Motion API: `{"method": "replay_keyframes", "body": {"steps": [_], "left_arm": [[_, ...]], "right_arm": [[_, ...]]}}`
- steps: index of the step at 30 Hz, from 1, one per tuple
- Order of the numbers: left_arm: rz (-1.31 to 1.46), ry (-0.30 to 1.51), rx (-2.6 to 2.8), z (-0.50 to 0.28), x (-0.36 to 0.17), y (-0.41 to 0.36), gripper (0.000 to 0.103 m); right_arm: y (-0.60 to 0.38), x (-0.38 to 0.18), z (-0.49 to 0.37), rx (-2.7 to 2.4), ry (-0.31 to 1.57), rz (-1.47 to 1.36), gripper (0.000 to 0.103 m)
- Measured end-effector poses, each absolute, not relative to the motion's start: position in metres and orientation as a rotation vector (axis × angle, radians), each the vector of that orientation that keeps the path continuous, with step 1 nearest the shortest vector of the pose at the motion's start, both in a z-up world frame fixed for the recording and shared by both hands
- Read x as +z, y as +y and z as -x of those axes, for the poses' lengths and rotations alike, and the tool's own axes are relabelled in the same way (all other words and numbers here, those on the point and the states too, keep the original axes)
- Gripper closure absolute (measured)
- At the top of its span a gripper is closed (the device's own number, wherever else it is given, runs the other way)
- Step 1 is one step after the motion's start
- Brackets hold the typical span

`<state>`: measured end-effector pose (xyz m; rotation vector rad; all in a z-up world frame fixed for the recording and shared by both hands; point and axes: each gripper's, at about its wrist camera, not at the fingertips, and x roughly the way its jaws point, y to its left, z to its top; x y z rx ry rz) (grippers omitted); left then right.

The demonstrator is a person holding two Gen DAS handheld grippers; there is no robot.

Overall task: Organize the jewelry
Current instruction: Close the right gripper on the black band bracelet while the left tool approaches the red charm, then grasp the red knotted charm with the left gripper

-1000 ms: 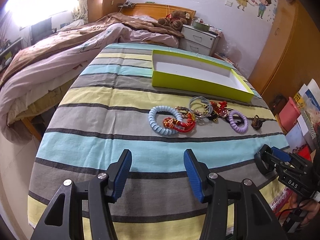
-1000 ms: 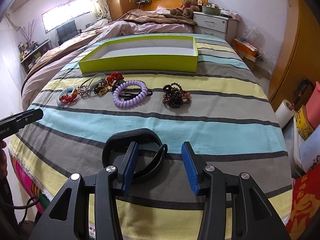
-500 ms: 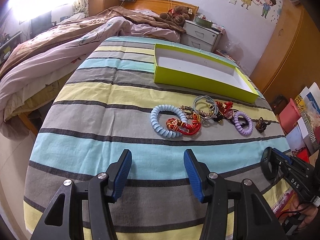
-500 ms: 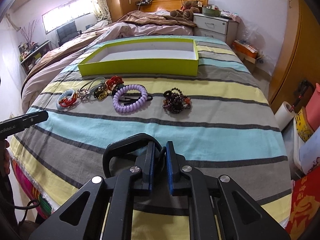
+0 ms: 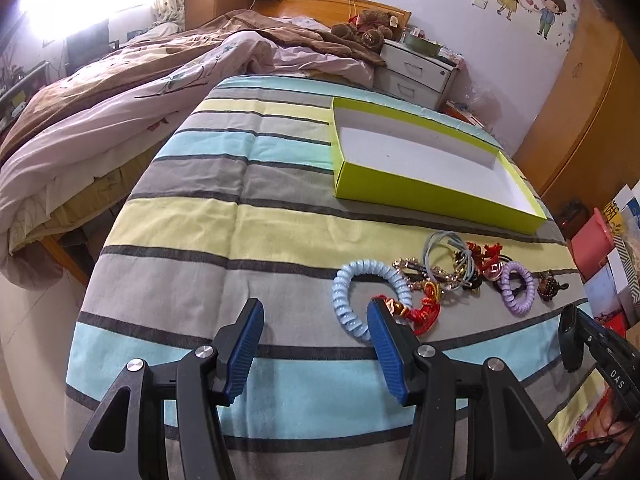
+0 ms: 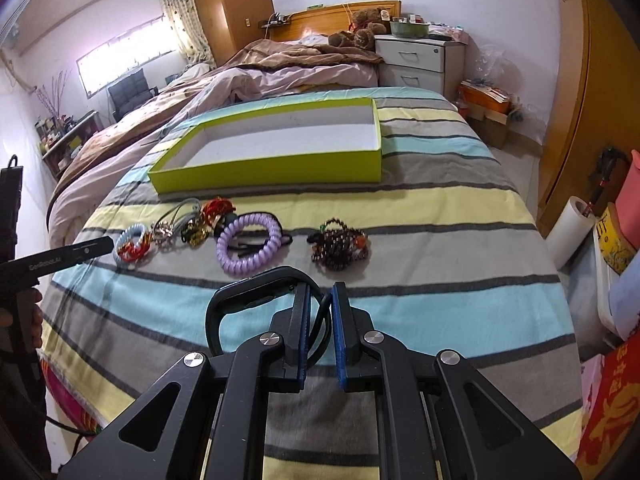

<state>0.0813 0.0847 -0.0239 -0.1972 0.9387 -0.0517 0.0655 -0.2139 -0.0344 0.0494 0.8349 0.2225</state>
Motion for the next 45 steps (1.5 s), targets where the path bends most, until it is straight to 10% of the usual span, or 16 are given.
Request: {"method": "replay_keyframes", "body": {"steps": [23,31,45], "left_arm": [[-0.014,0.948,-0.150,-0.093,-0.027,0.018,0.050],[-0.062,0.963,-0.169,-0.090,-0.032,0.010,0.074],[-0.007,0.925,-0.170,-0.081,-0.022,0.021,0.076]], "right_arm": [[-0.217,-0.041,-0.076,0.240,0.851,-0.075,0.092],[-0.219,-0.043,-0.078,0.233,0.856,-0.085,0.092],[-0.219,-0.043,-0.078,0.235,0.856,-0.089,0.092]]}}
